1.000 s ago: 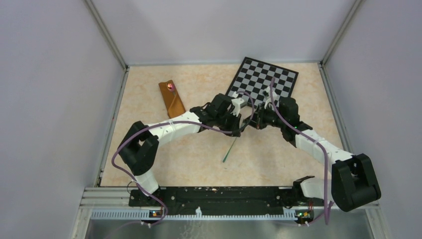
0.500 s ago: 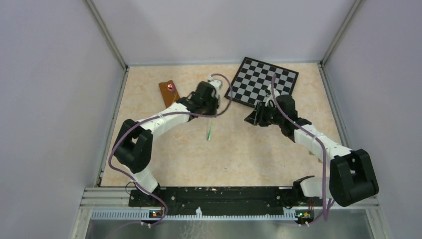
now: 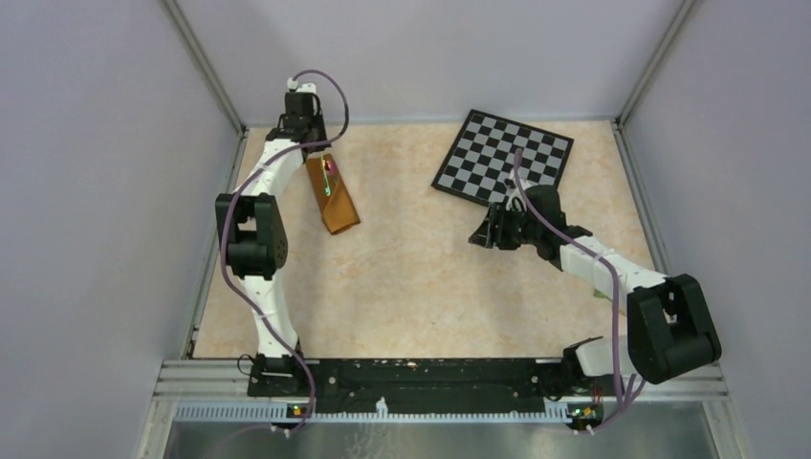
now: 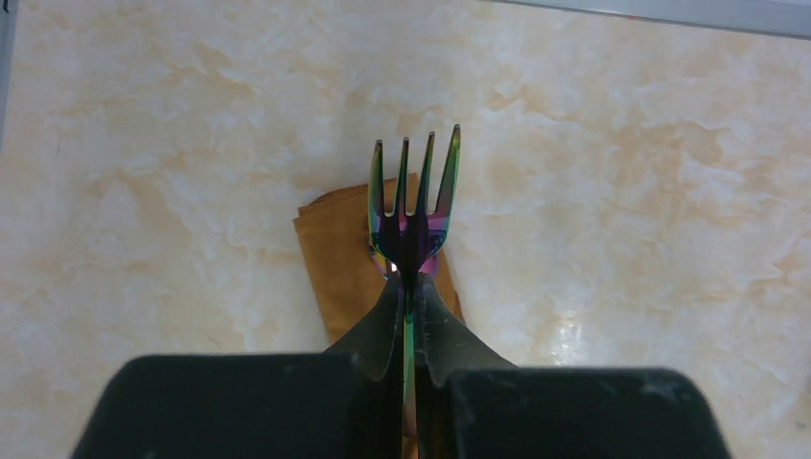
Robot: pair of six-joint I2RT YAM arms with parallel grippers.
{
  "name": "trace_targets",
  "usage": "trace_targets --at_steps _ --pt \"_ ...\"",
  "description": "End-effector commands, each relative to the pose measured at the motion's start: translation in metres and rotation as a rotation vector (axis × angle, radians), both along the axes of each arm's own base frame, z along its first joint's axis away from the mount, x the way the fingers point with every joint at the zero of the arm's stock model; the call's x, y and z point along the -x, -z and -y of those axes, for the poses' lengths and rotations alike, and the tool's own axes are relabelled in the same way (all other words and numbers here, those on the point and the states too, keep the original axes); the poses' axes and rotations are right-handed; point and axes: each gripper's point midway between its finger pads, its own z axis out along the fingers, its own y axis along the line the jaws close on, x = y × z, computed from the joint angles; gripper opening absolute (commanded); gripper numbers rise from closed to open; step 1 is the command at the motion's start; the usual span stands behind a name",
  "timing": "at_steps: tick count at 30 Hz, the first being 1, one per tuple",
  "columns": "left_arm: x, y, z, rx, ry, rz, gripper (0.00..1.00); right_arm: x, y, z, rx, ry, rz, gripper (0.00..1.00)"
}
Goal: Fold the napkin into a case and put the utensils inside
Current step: Insert the fork into the folded napkin.
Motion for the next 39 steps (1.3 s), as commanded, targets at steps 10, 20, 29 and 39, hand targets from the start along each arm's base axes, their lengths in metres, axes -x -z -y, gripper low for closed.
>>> trace_targets --at_steps 10,20,29,39 --pt "-0.039 0.015 -0.031 0.047 -0.093 -0.051 0.0 -0.011 0.004 -0.009 0.003 -0.039 0.005 0.45" --pt "-0.031 0.04 -0.024 0.118 -0.12 -0.12 0.0 -0.01 0.003 -0.009 0.002 -0.039 0.007 0.42" --pt "-0.015 0.051 -0.024 0.148 -0.147 -0.176 0.0 -0.009 0.001 -0.012 -0.016 -0.044 0.004 0.41" --pt "0.009 0.07 -0.046 0.206 -0.241 -0.283 0.0 -0.006 -0.002 -0.011 -0.022 -0.045 0.01 0.39"
